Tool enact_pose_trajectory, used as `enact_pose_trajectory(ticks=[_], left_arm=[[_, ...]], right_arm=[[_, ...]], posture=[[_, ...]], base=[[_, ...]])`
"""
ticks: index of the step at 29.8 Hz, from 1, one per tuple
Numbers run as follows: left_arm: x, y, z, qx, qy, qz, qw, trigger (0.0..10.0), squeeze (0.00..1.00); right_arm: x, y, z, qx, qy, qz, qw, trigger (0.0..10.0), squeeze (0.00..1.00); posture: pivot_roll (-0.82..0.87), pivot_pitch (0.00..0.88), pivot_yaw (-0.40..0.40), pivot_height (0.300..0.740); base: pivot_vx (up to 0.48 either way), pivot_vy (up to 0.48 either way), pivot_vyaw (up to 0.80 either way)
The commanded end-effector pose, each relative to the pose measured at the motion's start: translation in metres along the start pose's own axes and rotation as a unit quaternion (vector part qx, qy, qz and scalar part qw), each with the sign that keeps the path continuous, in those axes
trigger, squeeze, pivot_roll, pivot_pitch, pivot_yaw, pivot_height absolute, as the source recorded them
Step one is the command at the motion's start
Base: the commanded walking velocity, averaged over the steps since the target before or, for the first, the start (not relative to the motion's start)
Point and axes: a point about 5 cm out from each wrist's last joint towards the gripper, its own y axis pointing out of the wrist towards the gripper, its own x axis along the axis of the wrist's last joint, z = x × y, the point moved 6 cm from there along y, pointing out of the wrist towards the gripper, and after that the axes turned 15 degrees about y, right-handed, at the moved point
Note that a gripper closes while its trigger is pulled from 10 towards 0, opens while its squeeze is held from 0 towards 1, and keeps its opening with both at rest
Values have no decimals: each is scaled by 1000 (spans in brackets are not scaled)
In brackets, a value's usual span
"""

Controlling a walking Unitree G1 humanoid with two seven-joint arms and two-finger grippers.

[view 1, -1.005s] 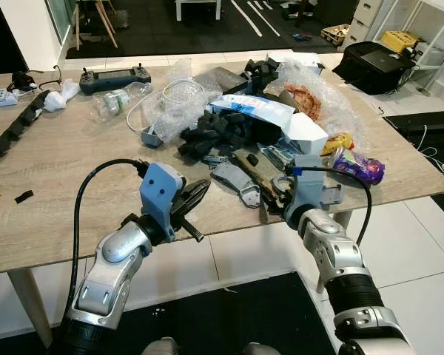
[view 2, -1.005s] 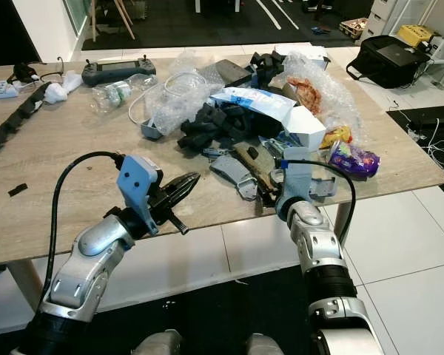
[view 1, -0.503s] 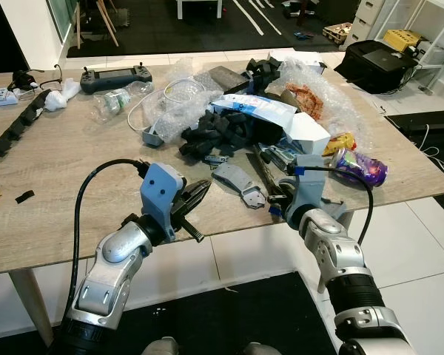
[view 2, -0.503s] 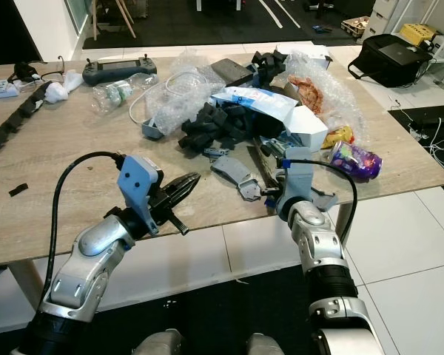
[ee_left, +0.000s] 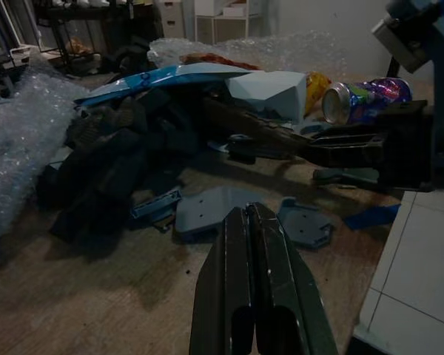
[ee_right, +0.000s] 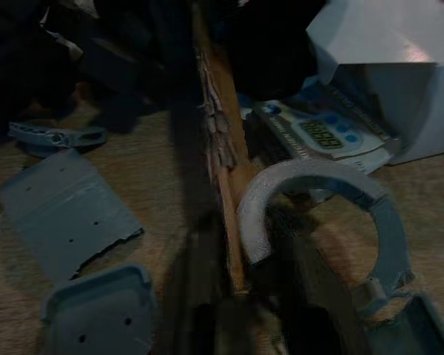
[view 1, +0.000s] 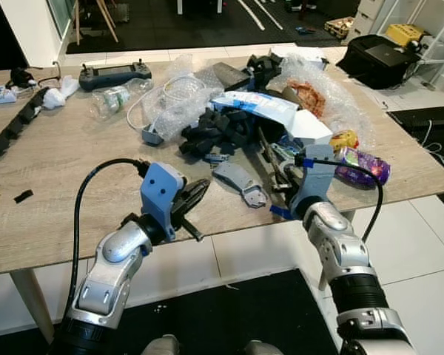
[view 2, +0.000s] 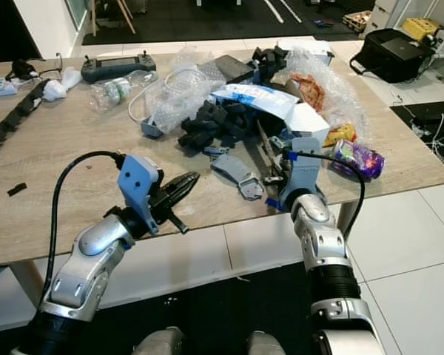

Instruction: Picking trash to rubbish bin

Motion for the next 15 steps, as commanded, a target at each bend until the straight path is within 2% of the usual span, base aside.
enact_pose_trajectory(ticks=[1, 4, 5, 6, 15], left_arm=[[-2, 1, 1, 2, 5, 5, 1000, 10000, 0], [-2, 1, 2, 4, 5, 5, 1000, 10000, 0], [-3, 2, 2, 5, 5, 6, 1000, 10000, 0], [-3, 2, 2, 5, 6, 7, 1000, 10000, 0], [-4, 2, 1, 4, 5, 9, 1000, 10000, 0]], right_arm=[[1, -2, -8, -17, -8, -7, 1000, 10000, 1000], [2, -2, -12, -27, -13, -9, 1000, 10000, 1000], [2, -2, -15, -33, -15, -8, 999, 10000, 949], [2, -2, -16, -35, -17, -8, 999, 10000, 0], [-2, -2, -15, -33, -16, -3, 999, 10000, 0]], posture=[[44, 36, -10, 740], [44, 37, -10, 740], [44, 37, -10, 740], [44, 37, -10, 740], [45, 39, -11, 740]], base=[[0, 0, 0], [0, 0, 0], [0, 0, 0], [0, 0, 0], [0, 0, 0]])
